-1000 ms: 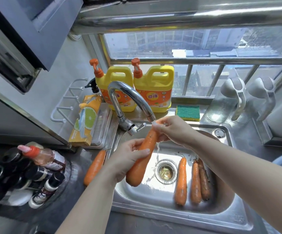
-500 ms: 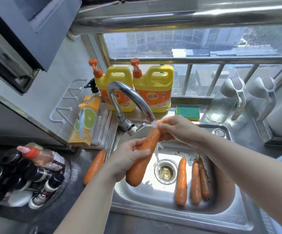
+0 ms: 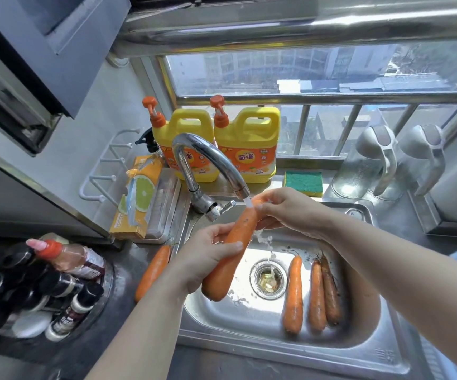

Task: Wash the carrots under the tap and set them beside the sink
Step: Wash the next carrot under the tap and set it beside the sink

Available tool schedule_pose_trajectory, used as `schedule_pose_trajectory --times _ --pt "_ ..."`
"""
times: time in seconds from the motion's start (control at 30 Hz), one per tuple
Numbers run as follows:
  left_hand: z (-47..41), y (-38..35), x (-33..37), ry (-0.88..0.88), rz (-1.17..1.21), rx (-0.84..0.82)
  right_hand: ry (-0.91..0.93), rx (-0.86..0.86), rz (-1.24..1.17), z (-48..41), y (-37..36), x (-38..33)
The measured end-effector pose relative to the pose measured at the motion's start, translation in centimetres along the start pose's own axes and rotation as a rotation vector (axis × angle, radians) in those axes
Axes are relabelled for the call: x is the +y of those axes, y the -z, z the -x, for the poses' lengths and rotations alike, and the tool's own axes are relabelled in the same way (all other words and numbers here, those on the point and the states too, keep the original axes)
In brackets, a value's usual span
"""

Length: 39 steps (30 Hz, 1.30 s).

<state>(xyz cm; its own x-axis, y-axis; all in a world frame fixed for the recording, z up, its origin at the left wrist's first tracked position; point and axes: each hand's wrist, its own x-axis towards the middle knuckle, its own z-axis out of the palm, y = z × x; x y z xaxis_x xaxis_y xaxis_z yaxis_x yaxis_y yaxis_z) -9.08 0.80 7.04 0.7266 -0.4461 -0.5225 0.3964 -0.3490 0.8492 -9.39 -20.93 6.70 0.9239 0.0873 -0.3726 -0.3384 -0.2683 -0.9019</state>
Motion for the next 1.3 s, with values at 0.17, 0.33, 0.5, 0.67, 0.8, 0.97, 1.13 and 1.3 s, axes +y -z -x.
schedule_pose_trajectory --times 0.17,0.33,0.5,0.67,0.8,0.97,1.13,1.3 --pt "0.3 0.0 0.0 -0.03 -0.08 0.039 0.015 0.027 0.163 0.3 0.2 -0.7" --pt "0.7 -0.3 0.4 -0.079 -0.197 0.108 -0.034 0.022 -0.034 0.0 -0.2 -0.3" --pt "1.3 -0.9 0.9 -0.122 -0.261 0.145 -0.091 0.04 -0.256 0.2 -0.7 -0.5" --pt "1.4 -0.9 1.0 -0.11 -0.276 0.162 -0.116 0.02 -0.355 0.8 -0.7 -0.6" --pt "1.4 -1.0 1.0 -0.108 -0.272 0.163 -0.143 0.015 -0.437 0.7 -0.6 -0.5" --pt "1.4 -0.8 0.8 -0.1 -0.267 0.163 -0.166 -0.01 -0.521 0.4 -0.6 -0.2" --pt "1.1 -0.7 0.6 -0.096 -0.253 0.176 -0.165 -0.02 -0.566 0.6 -0.7 -0.4" --pt "1.1 -0.7 0.5 -0.097 -0.261 0.176 -0.197 -0.032 -0.635 0.6 -0.8 -0.5"
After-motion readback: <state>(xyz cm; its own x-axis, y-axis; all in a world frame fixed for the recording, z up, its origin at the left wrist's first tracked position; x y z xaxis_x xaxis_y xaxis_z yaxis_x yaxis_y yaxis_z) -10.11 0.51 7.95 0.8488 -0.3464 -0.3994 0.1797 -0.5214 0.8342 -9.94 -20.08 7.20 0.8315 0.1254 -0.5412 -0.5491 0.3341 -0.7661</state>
